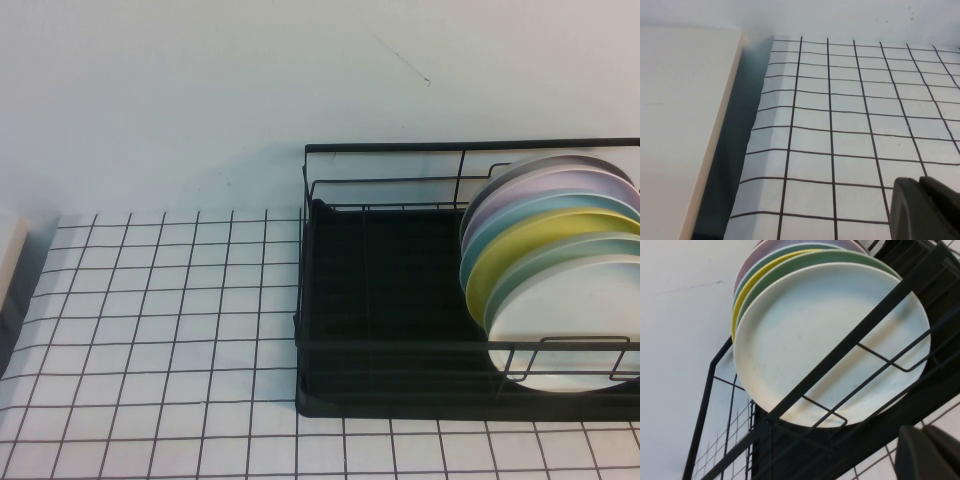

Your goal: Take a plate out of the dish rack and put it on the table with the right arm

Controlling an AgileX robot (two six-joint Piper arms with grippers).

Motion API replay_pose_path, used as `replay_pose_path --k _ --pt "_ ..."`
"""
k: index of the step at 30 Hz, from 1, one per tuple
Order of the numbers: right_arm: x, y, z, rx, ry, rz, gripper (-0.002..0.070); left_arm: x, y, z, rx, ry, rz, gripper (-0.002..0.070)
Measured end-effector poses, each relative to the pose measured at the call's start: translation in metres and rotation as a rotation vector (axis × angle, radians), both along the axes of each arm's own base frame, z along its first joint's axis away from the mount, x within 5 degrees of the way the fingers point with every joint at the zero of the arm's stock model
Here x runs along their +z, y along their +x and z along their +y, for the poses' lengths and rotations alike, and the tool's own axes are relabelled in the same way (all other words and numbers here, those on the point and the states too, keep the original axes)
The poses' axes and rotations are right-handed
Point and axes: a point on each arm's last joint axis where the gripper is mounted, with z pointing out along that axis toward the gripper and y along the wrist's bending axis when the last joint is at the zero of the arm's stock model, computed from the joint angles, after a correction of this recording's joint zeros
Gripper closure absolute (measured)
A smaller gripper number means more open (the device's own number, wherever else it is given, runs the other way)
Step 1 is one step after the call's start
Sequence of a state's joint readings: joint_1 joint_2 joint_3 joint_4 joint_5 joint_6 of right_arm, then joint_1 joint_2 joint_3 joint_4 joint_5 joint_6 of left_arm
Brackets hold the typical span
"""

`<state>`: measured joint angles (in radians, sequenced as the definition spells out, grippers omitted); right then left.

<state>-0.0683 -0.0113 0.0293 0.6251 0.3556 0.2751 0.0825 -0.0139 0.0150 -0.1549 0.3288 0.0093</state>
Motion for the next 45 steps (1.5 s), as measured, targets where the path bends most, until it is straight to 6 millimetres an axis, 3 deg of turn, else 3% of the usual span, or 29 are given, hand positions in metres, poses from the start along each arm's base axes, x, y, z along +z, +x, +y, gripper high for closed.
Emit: replay_pose_path --k 6,14,16,20,24,30,32,35,37,39,41,45 --pt "0.000 0.000 0.001 0.032 -0.095 -0.022 0.0678 0.000 0.000 0.000 0.000 0.000 0.000 0.0678" --pt "0.002 -0.003 0.009 0.123 -0.064 -0.011 0.0678 0.000 0.000 0.000 0.000 0.000 0.000 0.0679" --pt "0.017 -0.006 0.015 0.208 -0.145 -0.057 0.0678 0.000 0.000 0.000 0.000 0.000 0.000 0.0678" --pt "0.072 -0.015 0.021 0.331 -0.420 -0.206 0.0678 0.000 0.000 0.000 0.000 0.000 0.000 0.0678" --pt "0.118 -0.012 0.021 0.430 -0.712 -0.218 0.0678 0.000 0.000 0.000 0.000 0.000 0.000 0.0678" --pt "0.176 0.017 0.021 0.706 -1.093 -0.176 0.0648 0.000 0.000 0.000 0.000 0.000 0.000 0.0678" --pt "0.195 0.035 0.020 0.773 -1.170 -0.187 0.0575 0.000 0.000 0.000 0.000 0.000 0.000 0.0678" --pt "0.210 0.061 0.019 0.842 -1.220 -0.190 0.0377 0.000 0.000 0.000 0.000 0.000 0.000 0.0678" --pt "0.211 0.084 0.018 0.907 -1.247 -0.174 0.0224 0.000 0.000 0.000 0.000 0.000 0.000 0.0678" --pt "0.205 0.108 0.016 0.988 -1.283 -0.161 0.0148 0.000 0.000 0.000 0.000 -0.002 0.000 0.0678" --pt "0.197 0.129 0.015 1.068 -1.322 -0.159 0.0113 0.000 0.000 0.000 0.000 -0.002 0.000 0.0678" --pt "0.172 0.167 0.012 1.222 -1.375 -0.157 0.0121 0.000 0.000 0.000 0.000 -0.002 0.000 0.0678"
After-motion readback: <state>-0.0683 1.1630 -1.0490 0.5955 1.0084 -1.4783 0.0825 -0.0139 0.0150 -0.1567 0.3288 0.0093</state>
